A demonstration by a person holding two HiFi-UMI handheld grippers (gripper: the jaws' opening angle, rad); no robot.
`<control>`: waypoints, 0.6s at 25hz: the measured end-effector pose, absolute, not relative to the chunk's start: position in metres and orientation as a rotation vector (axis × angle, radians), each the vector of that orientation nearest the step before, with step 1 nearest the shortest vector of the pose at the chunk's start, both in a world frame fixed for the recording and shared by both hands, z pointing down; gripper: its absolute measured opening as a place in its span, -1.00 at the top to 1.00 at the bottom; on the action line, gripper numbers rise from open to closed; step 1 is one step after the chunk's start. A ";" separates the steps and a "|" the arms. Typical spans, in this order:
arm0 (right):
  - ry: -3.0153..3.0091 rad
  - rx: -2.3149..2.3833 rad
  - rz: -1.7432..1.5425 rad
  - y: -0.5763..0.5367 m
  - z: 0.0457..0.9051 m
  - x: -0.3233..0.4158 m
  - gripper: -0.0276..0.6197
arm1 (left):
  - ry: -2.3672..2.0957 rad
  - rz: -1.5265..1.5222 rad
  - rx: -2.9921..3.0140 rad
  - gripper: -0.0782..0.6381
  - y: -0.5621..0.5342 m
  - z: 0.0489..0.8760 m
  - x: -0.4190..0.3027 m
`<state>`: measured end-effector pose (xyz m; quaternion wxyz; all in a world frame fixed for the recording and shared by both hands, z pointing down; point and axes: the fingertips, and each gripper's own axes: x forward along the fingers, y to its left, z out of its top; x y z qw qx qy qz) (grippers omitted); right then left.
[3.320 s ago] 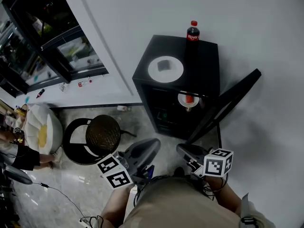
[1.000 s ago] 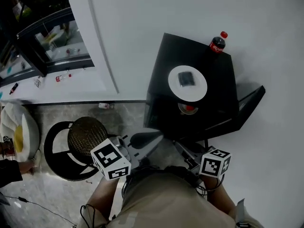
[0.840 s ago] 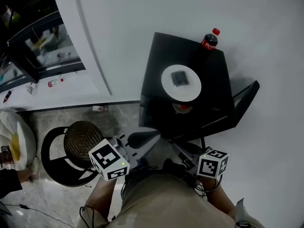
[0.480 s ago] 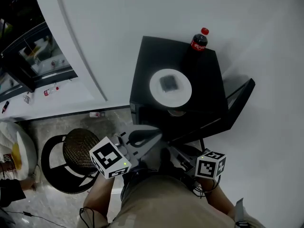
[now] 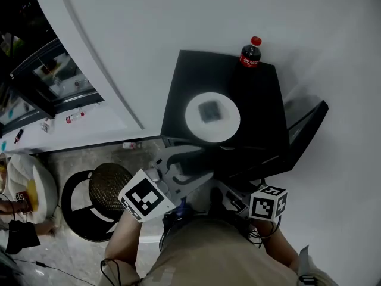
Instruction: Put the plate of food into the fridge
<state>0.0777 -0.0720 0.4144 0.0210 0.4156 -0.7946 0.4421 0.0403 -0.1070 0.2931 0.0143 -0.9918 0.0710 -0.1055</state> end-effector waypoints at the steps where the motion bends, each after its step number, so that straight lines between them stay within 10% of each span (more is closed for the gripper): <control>1: -2.464 1.286 1.373 -0.073 0.414 0.079 0.85 | 0.236 -0.383 -3.029 0.19 -0.110 0.295 0.042; 15: -2.482 1.280 1.376 -0.077 0.413 0.094 0.85 | 0.355 -0.887 -2.443 0.11 -0.157 0.342 0.065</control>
